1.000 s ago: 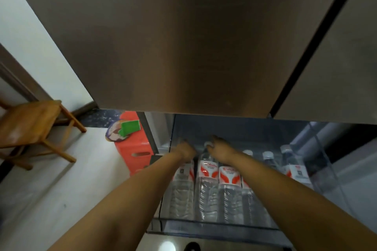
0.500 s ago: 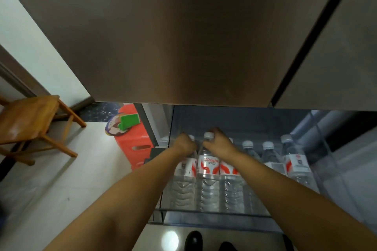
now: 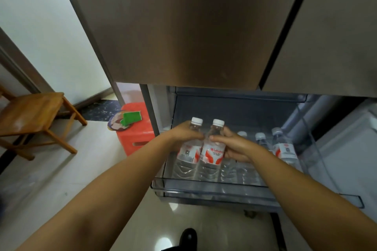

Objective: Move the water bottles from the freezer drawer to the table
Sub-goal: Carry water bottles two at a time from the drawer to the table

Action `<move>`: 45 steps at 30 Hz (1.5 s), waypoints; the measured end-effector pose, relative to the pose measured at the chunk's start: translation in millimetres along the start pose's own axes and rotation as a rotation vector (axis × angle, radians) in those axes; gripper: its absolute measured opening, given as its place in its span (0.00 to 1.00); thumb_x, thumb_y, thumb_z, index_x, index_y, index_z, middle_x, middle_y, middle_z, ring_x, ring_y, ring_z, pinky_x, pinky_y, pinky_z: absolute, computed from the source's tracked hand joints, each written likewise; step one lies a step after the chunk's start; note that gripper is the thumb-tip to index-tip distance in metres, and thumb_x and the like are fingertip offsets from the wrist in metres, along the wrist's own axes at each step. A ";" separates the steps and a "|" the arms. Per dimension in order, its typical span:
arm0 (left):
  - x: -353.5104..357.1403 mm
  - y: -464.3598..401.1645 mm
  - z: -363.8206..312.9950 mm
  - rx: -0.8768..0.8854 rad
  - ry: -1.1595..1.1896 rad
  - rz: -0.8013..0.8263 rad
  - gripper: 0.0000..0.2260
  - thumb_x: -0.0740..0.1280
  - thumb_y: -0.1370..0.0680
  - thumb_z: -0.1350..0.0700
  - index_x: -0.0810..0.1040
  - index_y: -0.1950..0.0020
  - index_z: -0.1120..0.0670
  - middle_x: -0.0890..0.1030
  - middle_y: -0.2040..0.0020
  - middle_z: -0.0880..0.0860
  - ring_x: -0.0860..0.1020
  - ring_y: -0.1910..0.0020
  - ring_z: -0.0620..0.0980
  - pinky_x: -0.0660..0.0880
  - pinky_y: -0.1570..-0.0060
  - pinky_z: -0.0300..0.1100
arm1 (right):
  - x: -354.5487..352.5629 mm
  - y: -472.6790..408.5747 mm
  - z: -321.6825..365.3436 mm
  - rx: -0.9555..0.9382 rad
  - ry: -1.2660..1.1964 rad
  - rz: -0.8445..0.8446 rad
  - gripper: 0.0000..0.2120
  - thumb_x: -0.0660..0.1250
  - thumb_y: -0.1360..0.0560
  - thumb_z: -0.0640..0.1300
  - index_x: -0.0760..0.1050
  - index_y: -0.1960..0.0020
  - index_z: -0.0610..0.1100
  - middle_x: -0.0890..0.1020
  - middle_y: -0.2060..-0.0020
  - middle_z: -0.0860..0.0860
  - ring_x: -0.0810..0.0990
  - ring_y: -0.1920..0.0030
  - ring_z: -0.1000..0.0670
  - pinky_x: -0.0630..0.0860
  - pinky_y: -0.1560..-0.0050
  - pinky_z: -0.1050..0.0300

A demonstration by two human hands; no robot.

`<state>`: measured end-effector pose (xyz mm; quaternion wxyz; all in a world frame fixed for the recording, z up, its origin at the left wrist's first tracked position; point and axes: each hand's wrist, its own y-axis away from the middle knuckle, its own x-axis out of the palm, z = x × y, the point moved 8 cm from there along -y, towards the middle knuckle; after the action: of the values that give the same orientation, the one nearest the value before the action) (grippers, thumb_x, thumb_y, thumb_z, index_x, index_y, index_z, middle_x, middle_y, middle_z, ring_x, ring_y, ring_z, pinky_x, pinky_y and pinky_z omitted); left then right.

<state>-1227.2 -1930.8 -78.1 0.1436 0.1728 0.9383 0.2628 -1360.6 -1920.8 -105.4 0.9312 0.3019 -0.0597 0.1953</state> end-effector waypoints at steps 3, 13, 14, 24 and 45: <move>1.7 8.5 25.0 -0.057 0.034 0.104 0.32 0.76 0.32 0.63 0.65 0.32 0.56 0.79 0.41 0.60 0.81 0.46 0.58 0.77 0.43 0.56 | -1.0 11.1 -4.3 0.002 0.032 0.039 0.24 0.68 0.27 0.31 0.65 0.36 0.47 0.77 0.39 0.41 0.80 0.42 0.41 0.78 0.42 0.46; 3.7 17.4 34.0 -0.037 -0.315 0.073 0.39 0.75 0.32 0.65 0.58 0.28 0.51 0.73 0.37 0.57 0.75 0.39 0.56 0.75 0.39 0.48 | -14.5 20.7 -18.4 0.035 0.499 -0.039 0.50 0.77 0.34 0.42 0.47 0.25 0.53 0.75 0.36 0.45 0.78 0.41 0.45 0.78 0.41 0.49; 3.9 15.9 35.4 -0.023 -0.333 0.072 0.33 0.75 0.32 0.63 0.64 0.32 0.55 0.76 0.39 0.57 0.77 0.41 0.55 0.76 0.40 0.49 | -14.0 20.3 -19.5 0.013 0.439 -0.048 0.44 0.77 0.33 0.40 0.53 0.27 0.51 0.76 0.38 0.45 0.79 0.42 0.45 0.78 0.40 0.46; 1.9 2.6 13.1 0.022 0.235 0.024 0.28 0.75 0.32 0.46 0.76 0.38 0.60 0.82 0.44 0.61 0.81 0.44 0.61 0.73 0.37 0.60 | -38.7 26.4 -5.1 -0.030 -0.176 -0.241 0.22 0.73 0.29 0.50 0.78 0.42 0.37 0.84 0.48 0.39 0.82 0.46 0.40 0.77 0.41 0.39; 161.5 34.3 -58.5 -0.076 0.667 0.402 0.28 0.70 0.28 0.44 0.72 0.33 0.58 0.82 0.48 0.60 0.81 0.52 0.56 0.78 0.48 0.51 | -91.0 161.7 2.4 -0.213 -0.571 -0.298 0.27 0.69 0.27 0.57 0.73 0.36 0.40 0.83 0.50 0.41 0.83 0.52 0.42 0.79 0.46 0.46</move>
<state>-1384.9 -1864.6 -40.3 -0.2172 0.2528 0.8706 0.3618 -1508.6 -1832.2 -37.1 0.9215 0.2509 -0.2935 -0.0427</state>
